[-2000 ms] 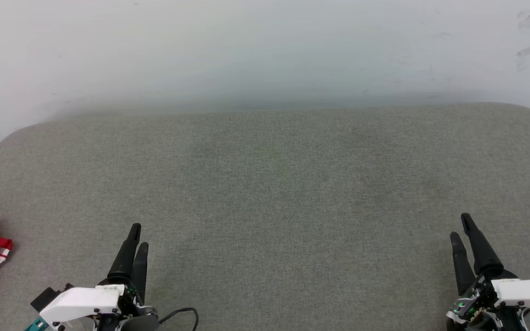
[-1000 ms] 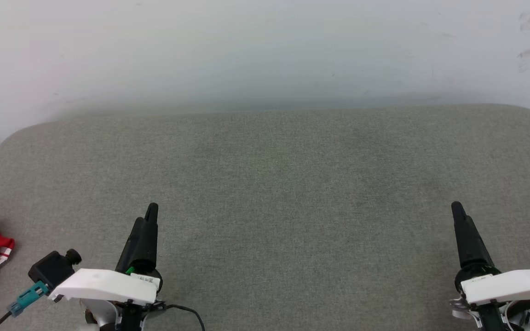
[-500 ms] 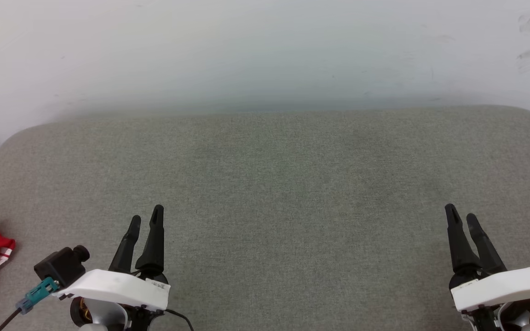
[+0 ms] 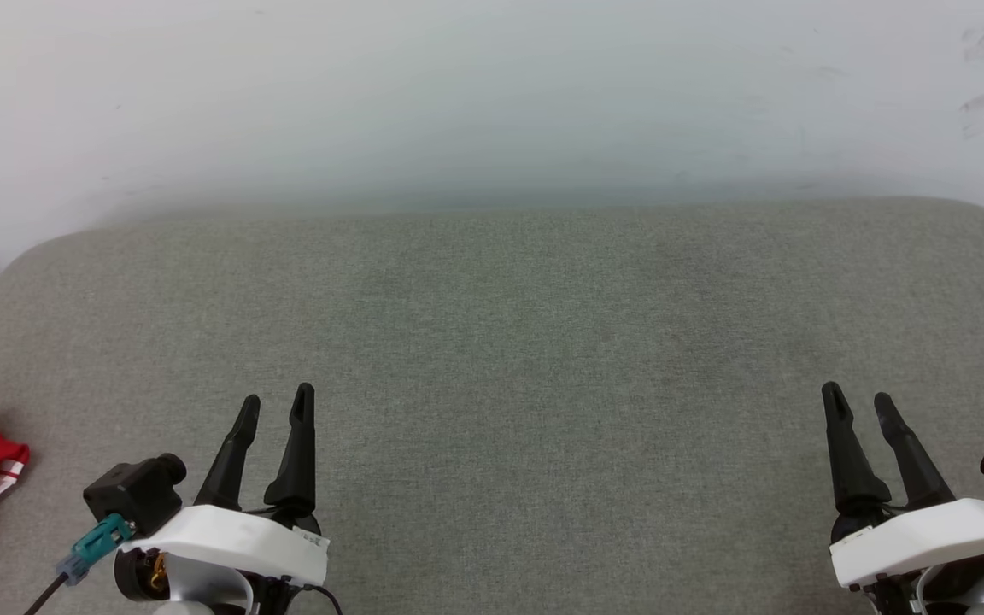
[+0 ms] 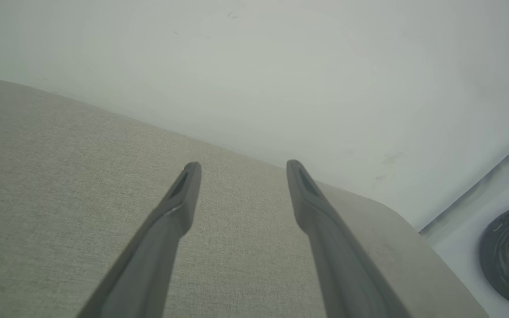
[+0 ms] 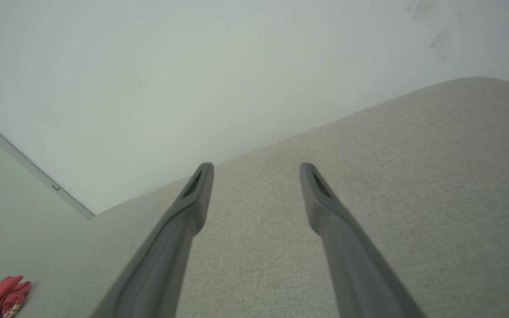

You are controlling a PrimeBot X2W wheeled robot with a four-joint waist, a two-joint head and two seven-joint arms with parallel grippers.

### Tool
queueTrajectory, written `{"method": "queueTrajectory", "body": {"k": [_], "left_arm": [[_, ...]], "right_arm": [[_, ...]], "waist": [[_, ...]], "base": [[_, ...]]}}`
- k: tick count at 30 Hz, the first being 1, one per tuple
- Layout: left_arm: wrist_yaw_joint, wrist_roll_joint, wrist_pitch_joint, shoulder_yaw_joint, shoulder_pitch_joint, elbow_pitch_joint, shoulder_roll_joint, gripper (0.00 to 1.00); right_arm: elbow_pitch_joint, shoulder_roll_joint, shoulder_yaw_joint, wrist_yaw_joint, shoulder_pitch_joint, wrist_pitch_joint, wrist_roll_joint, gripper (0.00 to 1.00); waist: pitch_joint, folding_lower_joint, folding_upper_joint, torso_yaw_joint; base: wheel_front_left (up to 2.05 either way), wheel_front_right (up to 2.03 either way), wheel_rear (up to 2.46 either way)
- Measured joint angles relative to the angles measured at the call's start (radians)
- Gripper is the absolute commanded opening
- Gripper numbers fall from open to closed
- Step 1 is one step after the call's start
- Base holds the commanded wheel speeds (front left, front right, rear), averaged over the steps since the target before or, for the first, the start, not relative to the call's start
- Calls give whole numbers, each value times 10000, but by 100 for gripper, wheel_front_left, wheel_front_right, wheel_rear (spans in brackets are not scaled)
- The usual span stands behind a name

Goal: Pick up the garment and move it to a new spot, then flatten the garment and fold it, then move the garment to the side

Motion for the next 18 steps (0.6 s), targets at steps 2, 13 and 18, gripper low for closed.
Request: {"method": "queueTrajectory", "body": {"k": [2,13,18], "left_arm": [[0,238,-31,-6,4,-19,0,100],[0,1342,-320,-65,41,-29,-12,100],[0,1831,-441,-142,55,-40,4,100]], "right_arm": [[-54,0,-13,0,0,15,-211,100],[-378,0,-6,0,65,-21,-1331,100],[-443,0,-46,0,115,-54,-1616,100]], "waist": [[-3,0,0,8],[-8,0,0,16],[-1,0,0,7]], "base": [[0,0,0],[0,0,0],[0,0,0]]}}
